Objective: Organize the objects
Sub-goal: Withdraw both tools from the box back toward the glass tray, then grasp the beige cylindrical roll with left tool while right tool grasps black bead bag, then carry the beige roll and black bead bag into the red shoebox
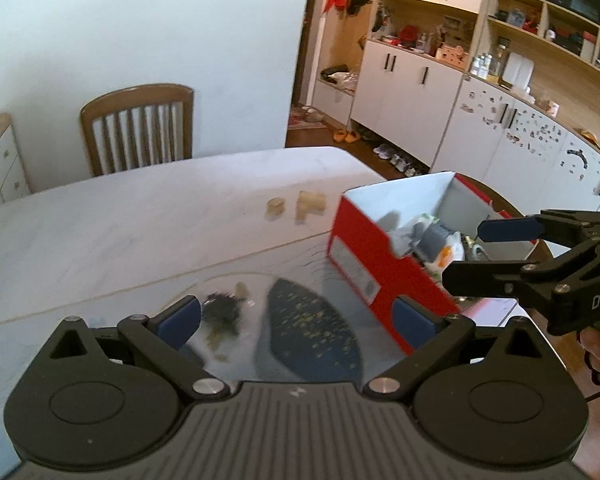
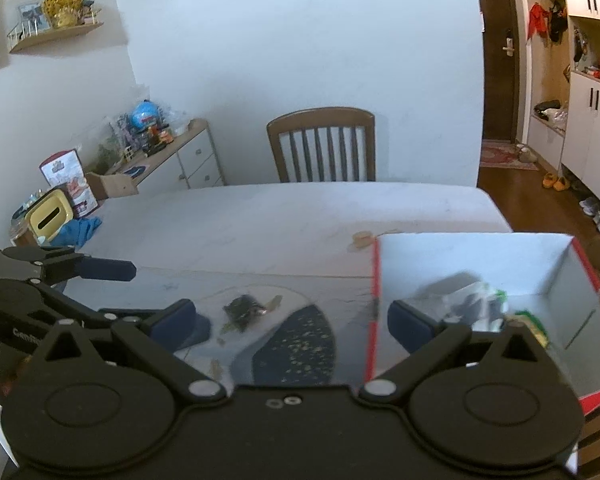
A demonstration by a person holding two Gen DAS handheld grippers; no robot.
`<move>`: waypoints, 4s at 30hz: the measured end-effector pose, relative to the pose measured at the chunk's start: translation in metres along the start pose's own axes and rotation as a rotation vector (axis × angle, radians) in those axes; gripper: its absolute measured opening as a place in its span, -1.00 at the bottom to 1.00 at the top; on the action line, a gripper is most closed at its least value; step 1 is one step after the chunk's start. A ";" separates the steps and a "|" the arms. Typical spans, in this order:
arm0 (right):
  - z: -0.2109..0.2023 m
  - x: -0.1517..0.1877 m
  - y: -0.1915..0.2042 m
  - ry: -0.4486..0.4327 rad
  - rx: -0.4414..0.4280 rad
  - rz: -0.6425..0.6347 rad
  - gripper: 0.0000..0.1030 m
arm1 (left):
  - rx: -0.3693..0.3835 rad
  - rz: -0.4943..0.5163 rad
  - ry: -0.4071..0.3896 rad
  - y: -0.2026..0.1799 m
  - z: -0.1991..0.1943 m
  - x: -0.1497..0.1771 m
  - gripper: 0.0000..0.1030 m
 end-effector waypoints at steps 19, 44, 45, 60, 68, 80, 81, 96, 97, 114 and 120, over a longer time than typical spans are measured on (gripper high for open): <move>0.088 0.017 0.053 0.141 0.050 -0.079 0.98 | -0.020 -0.047 0.081 0.051 0.021 0.079 0.99; 0.201 0.022 0.061 0.286 0.127 -0.203 0.81 | -0.009 0.040 0.141 0.034 0.069 0.136 0.97; 0.205 0.021 0.062 0.288 0.128 -0.208 0.79 | -0.015 0.040 0.140 0.034 0.070 0.137 0.97; 0.241 0.027 0.066 0.331 0.128 -0.244 0.38 | -0.071 0.008 0.166 0.036 0.072 0.136 0.13; 0.243 0.033 0.070 0.334 0.123 -0.265 -0.04 | -0.036 -0.010 0.181 0.035 0.068 0.133 -0.35; 0.207 0.041 0.064 0.288 0.119 -0.229 -0.42 | -0.024 -0.052 0.189 0.040 0.065 0.133 -0.47; 0.202 0.041 0.064 0.286 0.116 -0.223 -0.42 | -0.023 -0.055 0.188 0.040 0.065 0.134 -0.47; 0.100 0.045 0.040 0.242 0.107 -0.095 -0.43 | -0.035 -0.027 0.212 0.032 0.061 0.125 -0.54; 0.094 0.046 0.038 0.240 0.106 -0.085 -0.43 | -0.035 -0.023 0.224 0.031 0.062 0.125 -0.54; 0.024 0.028 -0.005 0.139 0.095 0.010 -0.43 | -0.026 -0.020 0.150 0.005 0.042 0.076 -0.56; 0.006 0.016 -0.031 0.114 0.107 0.013 -0.43 | -0.042 0.018 0.100 -0.018 0.039 0.040 -0.56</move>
Point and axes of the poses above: each gripper's, at about its wrist camera, not at the fingertips, and z roughly the way its jaws point, y to its left, x to its underside, the point moved 1 cm from there along z, roughly the way its jaws point, and after that the axes turned 15 degrees about z, right-handed, at the moved point
